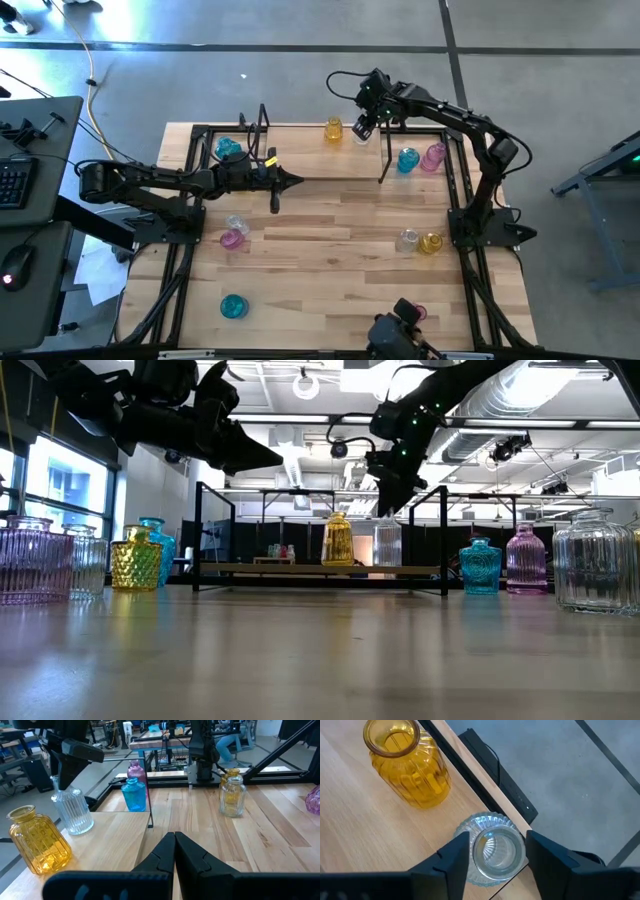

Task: Sort vases onto shelf
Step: Adjust the vases on the shelf

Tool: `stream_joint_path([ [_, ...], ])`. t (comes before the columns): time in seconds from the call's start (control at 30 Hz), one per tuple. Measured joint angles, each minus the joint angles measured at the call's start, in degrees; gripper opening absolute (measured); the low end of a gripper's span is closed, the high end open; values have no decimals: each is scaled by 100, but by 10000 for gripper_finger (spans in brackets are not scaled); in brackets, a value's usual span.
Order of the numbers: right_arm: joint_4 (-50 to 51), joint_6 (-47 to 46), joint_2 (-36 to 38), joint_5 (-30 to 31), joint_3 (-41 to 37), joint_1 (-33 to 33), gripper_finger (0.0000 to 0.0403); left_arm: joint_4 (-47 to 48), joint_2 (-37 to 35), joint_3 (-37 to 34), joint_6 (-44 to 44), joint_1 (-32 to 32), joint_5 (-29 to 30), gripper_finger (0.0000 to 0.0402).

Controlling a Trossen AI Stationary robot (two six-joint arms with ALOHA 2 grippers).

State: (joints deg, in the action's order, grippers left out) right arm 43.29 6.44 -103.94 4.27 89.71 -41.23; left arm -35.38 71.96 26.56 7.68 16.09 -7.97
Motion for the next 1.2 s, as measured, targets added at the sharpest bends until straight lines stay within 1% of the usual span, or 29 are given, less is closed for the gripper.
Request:
stream_joint_path([
  [0.13, -6, -2, 0, -2, 0, 1, 193, 0, 0, -1, 0, 1, 0, 0],
  [0.4, 74, -43, 0, 21, 159, 2, 195, 0, 0, 0, 2, 1, 0, 0],
  [0.57, 305, -18, 0, 164, 463, 2, 195, 0, 0, -1, 2, 1, 0, 0],
  [0.8, 572, -4, 7, 173, 1007, 105, 195, 0, 0, -1, 2, -1, 0, 0],
  [0.87, 459, 59, 11, 54, 1076, 185, 195, 0, 0, -1, 2, 1, 0, 0],
  [1.07, -147, 348, -92, -733, 1075, 529, 197, 0, 0, 0, 2, -1, 0, 0],
  [1.2, -369, 455, -359, -745, 1071, 737, 218, 0, 0, 0, 2, -1, 0, 0],
])
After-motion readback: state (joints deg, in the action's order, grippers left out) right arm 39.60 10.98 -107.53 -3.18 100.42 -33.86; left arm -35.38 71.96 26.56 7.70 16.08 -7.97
